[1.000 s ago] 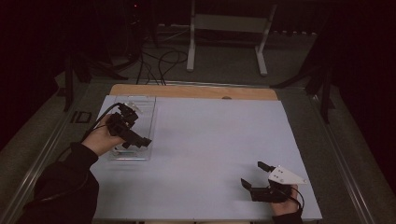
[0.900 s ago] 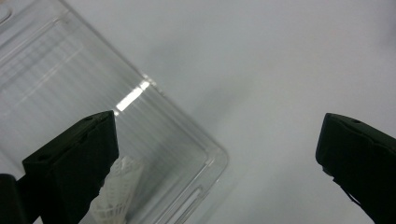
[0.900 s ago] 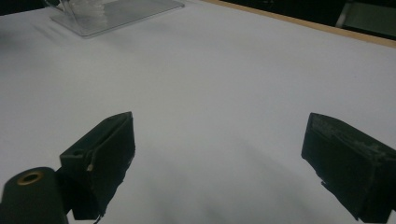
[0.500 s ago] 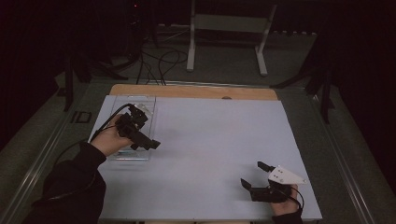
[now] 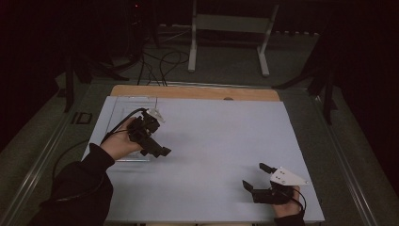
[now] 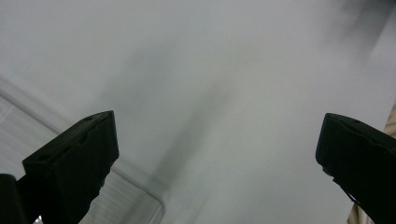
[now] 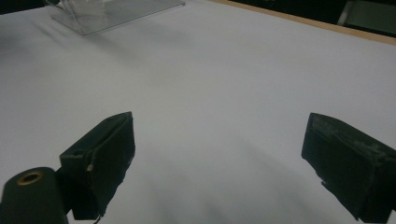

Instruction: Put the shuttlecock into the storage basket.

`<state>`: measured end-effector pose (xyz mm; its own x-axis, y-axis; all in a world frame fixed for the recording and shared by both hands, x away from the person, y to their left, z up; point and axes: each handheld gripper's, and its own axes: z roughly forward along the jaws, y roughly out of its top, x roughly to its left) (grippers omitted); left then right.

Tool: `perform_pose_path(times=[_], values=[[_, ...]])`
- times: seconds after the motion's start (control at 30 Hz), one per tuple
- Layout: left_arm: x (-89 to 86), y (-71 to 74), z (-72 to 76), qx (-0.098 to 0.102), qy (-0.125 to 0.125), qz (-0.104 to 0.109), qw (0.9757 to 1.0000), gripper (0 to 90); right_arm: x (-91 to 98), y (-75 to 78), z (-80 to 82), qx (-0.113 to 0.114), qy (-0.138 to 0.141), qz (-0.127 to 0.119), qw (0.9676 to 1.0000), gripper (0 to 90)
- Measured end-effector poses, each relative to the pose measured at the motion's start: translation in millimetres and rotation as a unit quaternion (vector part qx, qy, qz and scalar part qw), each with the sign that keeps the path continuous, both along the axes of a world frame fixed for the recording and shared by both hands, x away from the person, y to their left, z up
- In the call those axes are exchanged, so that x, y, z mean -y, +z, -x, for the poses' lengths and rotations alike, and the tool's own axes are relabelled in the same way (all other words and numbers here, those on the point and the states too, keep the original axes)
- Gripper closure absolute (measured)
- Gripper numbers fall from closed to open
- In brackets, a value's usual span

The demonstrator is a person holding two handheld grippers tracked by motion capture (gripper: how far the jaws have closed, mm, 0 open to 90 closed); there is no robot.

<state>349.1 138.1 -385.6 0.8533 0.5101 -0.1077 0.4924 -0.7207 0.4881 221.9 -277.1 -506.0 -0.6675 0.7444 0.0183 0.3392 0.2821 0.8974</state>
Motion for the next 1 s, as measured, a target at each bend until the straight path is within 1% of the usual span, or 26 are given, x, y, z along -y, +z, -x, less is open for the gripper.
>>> perform_pose_path(times=[0.07, 0.13, 0.27, 0.33, 0.4, 0.5, 0.7, 0.83, 0.87, 0.93, 1.0], values=[[3.2, -0.5, 1.2, 0.001, -0.009, 0.002, 1.0000, 0.2, 0.1, -0.2, -0.1, -0.002, 0.000, -0.001, 1.0000, 9.7], [4.9, -0.6, 1.9, 0.002, -0.011, 0.006, 0.9999, 0.2, 0.0, -0.2, -0.1, -0.002, 0.000, -0.001, 1.0000, 9.7], [12.3, -2.0, 5.6, -0.001, -0.029, 0.009, 0.9995, 0.7, -0.1, -0.1, -0.1, -0.001, 0.000, -0.001, 1.0000, 9.7], [15.7, -3.2, 7.5, 0.001, -0.041, 0.006, 0.9991, 0.7, 0.0, -0.1, -0.1, -0.001, 0.001, 0.000, 1.0000, 9.7], [19.2, -4.9, 9.8, -0.002, -0.045, 0.010, 0.9989, 0.7, 0.0, -0.1, -0.2, -0.001, 0.001, -0.001, 1.0000, 9.7], [22.8, -6.8, 11.1, -0.005, -0.054, 0.010, 0.9985, 0.7, 0.0, 0.0, -0.1, 0.000, 0.001, 0.000, 1.0000, 9.7], [29.4, -12.0, 15.8, -0.002, -0.075, 0.016, 0.9971, 0.6, 0.2, 0.2, 0.0, 0.000, 0.001, 0.000, 1.0000, 9.7], [32.9, -17.5, 18.7, -0.007, -0.080, 0.020, 0.9966, 0.7, 0.0, 0.3, 0.0, -0.001, 0.002, 0.001, 1.0000, 9.7], [33.8, -18.9, 19.1, -0.007, -0.083, 0.017, 0.9964, 0.7, -0.2, 0.3, 0.0, -0.001, 0.002, 0.001, 1.0000, 9.7], [35.5, -21.9, 20.8, -0.009, -0.086, 0.017, 0.9961, 0.6, -0.5, 0.0, -0.1, -0.002, 0.003, 0.002, 1.0000, 9.7], [37.2, -24.3, 23.0, -0.010, -0.089, 0.023, 0.9957, 0.6, -0.6, -0.2, -0.3, -0.003, 0.003, 0.002, 1.0000, 9.7]])
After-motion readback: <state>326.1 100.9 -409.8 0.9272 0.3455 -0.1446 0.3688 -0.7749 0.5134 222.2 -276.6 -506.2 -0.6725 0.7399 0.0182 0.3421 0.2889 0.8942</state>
